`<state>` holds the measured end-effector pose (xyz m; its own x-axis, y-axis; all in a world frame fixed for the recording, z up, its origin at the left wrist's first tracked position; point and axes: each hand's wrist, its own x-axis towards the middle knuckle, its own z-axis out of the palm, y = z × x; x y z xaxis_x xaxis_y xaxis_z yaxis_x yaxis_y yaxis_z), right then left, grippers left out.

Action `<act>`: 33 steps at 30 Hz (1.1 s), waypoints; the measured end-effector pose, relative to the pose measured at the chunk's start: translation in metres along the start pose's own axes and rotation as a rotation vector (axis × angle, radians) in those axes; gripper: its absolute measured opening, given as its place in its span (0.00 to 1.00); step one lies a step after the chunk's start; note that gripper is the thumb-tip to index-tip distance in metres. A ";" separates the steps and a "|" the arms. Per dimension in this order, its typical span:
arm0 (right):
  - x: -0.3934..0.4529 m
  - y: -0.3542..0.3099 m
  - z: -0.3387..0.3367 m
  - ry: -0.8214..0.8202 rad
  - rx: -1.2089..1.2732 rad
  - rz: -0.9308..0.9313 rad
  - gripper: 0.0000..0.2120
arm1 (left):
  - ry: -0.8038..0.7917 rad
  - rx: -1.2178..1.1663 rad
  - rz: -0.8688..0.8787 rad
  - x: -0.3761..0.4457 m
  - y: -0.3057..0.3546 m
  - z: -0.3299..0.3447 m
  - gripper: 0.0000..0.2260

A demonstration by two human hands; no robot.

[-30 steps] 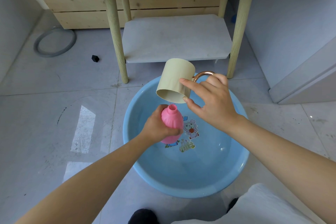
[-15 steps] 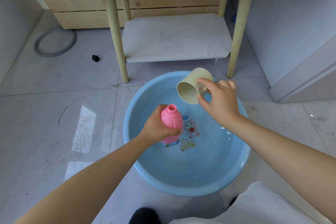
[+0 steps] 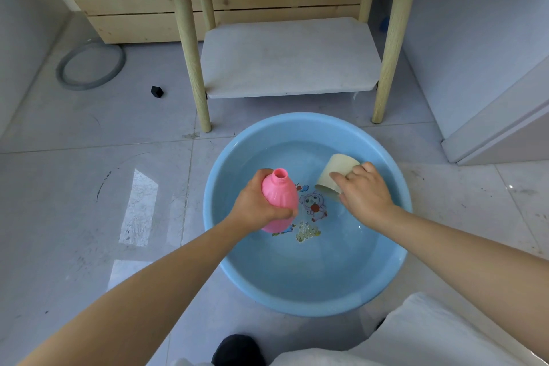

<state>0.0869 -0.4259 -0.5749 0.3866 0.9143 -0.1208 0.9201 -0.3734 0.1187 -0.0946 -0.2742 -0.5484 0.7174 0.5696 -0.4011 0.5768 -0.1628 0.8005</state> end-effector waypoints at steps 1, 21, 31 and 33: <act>-0.002 -0.001 -0.002 -0.003 0.040 0.009 0.20 | -0.001 0.002 0.001 0.000 0.000 0.000 0.33; 0.018 0.008 -0.047 0.104 1.267 0.625 0.18 | -0.015 -0.010 -0.003 0.003 0.005 0.007 0.33; 0.016 -0.008 -0.078 0.357 1.083 0.360 0.21 | -0.010 0.012 0.005 0.004 0.009 0.008 0.32; 0.014 -0.011 -0.081 0.414 0.993 0.308 0.22 | -0.012 0.012 0.007 0.004 0.011 0.008 0.32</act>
<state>0.0770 -0.3958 -0.4982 0.7259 0.6738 0.1379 0.5026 -0.3829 -0.7751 -0.0824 -0.2799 -0.5451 0.7258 0.5590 -0.4009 0.5764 -0.1761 0.7980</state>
